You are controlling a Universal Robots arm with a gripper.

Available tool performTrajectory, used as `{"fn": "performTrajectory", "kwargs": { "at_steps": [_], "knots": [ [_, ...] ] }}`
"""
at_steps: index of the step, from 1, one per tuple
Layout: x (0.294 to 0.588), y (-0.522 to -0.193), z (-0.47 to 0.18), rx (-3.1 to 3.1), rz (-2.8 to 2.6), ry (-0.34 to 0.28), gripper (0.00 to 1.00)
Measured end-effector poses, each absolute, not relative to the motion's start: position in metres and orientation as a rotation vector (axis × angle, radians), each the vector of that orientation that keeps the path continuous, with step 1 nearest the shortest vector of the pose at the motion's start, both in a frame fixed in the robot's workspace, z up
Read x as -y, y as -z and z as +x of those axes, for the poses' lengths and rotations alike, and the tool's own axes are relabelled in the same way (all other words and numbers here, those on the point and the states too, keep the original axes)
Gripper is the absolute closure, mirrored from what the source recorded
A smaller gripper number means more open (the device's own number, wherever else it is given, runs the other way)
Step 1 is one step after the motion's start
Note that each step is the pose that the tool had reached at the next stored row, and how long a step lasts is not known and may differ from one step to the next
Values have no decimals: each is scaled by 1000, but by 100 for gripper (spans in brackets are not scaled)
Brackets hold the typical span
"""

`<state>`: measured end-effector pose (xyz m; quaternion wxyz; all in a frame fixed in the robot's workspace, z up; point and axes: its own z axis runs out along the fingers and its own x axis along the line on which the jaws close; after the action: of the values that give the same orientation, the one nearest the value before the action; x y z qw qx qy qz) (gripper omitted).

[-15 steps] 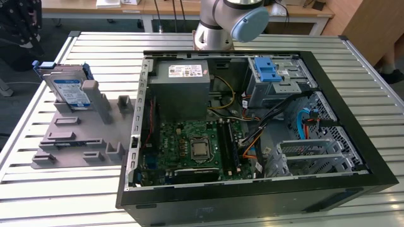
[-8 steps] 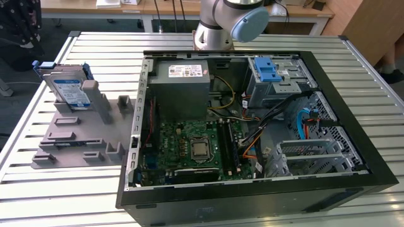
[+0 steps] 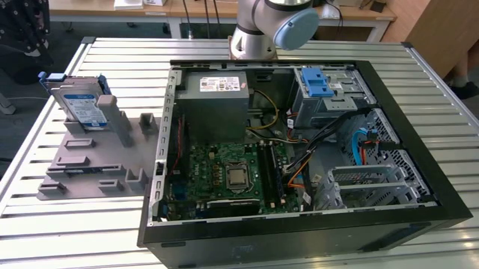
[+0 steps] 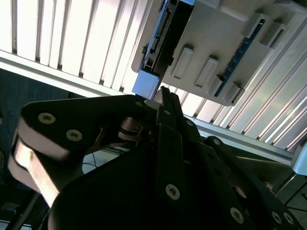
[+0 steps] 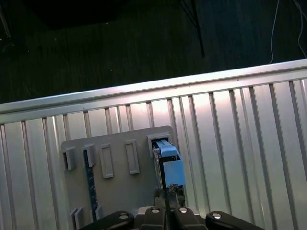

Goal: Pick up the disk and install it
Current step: 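Pick up the disk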

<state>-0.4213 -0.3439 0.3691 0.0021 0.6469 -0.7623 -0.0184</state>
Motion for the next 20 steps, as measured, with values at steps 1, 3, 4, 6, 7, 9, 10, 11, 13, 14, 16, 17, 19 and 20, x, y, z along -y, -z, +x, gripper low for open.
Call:
{"fn": "performTrajectory", "kwargs": {
  "at_steps": [1,3,4,6,7,9,10,11,13,14,16,17,19,20],
  "knots": [
    [344,-369,-421,2392,2030,58,84],
    [344,-369,-421,2392,2030,58,77],
    [344,-369,-421,2392,2030,58,71],
    [344,-369,-421,2392,2030,58,65],
    [344,-369,-421,2392,2030,58,65],
    [344,-369,-421,2391,2031,57,53],
    [344,-368,-421,2391,2036,54,47],
    [344,-367,-421,2388,2043,50,42],
    [344,-365,-422,2377,2060,46,36],
    [344,-364,-422,2370,2070,45,36],
    [344,-362,-422,2356,2086,45,30],
    [344,-361,-422,2351,2091,45,30],
    [344,-359,-422,2348,2094,45,30],
    [344,-359,-422,2348,2094,45,30]
  ]
}}
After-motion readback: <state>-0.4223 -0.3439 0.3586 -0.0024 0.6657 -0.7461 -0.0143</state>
